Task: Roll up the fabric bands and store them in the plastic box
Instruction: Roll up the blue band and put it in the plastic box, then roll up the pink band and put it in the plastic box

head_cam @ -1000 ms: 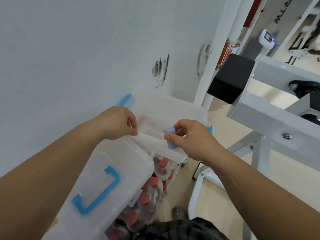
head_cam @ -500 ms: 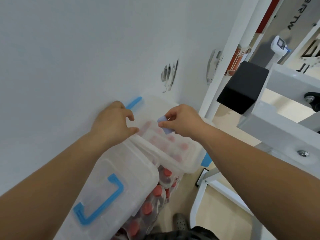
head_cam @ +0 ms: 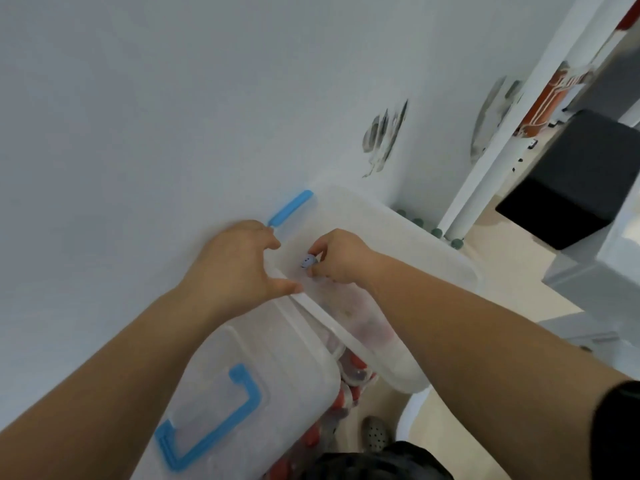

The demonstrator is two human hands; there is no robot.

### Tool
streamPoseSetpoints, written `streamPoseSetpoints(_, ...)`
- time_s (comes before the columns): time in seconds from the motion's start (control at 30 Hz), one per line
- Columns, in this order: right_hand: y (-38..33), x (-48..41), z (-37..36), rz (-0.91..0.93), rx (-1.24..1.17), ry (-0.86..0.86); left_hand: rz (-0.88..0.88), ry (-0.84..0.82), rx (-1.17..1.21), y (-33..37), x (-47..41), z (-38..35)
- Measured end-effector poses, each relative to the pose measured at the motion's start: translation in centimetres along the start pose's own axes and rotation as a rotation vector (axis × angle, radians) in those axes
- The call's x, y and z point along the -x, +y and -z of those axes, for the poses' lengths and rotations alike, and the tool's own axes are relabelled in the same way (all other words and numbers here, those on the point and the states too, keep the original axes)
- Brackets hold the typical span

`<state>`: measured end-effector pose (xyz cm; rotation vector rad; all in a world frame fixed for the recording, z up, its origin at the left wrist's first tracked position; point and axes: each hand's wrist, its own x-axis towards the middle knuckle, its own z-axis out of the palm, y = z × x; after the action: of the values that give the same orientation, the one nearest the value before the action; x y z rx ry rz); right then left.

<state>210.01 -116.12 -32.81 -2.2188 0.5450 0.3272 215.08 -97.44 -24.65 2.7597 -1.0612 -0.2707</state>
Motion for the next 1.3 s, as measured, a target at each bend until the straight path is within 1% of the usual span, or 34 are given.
streamPoseSetpoints(0.2, 0.4, -0.3, -2.3, 0.056, -0.033, -0.031, 0.013, 0.019, 0.115, -0.2, 0.7, -0.4)
streamPoseSetpoints(0.43, -0.4, -0.8, -3.3, 0.057, -0.039, 0.043, 0.012, 0.049, 0.142, -0.3, 0.6, -0.8)
streamPoseSetpoints(0.73, -0.5, -0.2, -3.8, 0.132, -0.047, 0.116, 0.012, 0.064, 0.170, -0.5, 0.6, -1.0)
streamPoseSetpoints(0.8, -0.5, -0.1, -3.7, 0.117, -0.042, 0.089, 0.009, 0.064, 0.174, -0.6, 0.6, -1.1)
streamPoseSetpoints(0.97, 0.0, -0.2, -2.2, 0.041, -0.155, -0.028, 0.003, 0.066, 0.177, -0.7, 0.6, -1.1)
streamPoseSetpoints(1.13, -0.1, 0.0, -1.7, -0.024, -0.185, -0.042, -0.013, 0.062, 0.178, -0.9, 0.6, -1.1)
streamPoseSetpoints(1.3, -0.3, 0.3, -0.8, -0.116, -0.251, -0.100, -0.002, 0.034, 0.168, -0.5, 1.0, -0.8)
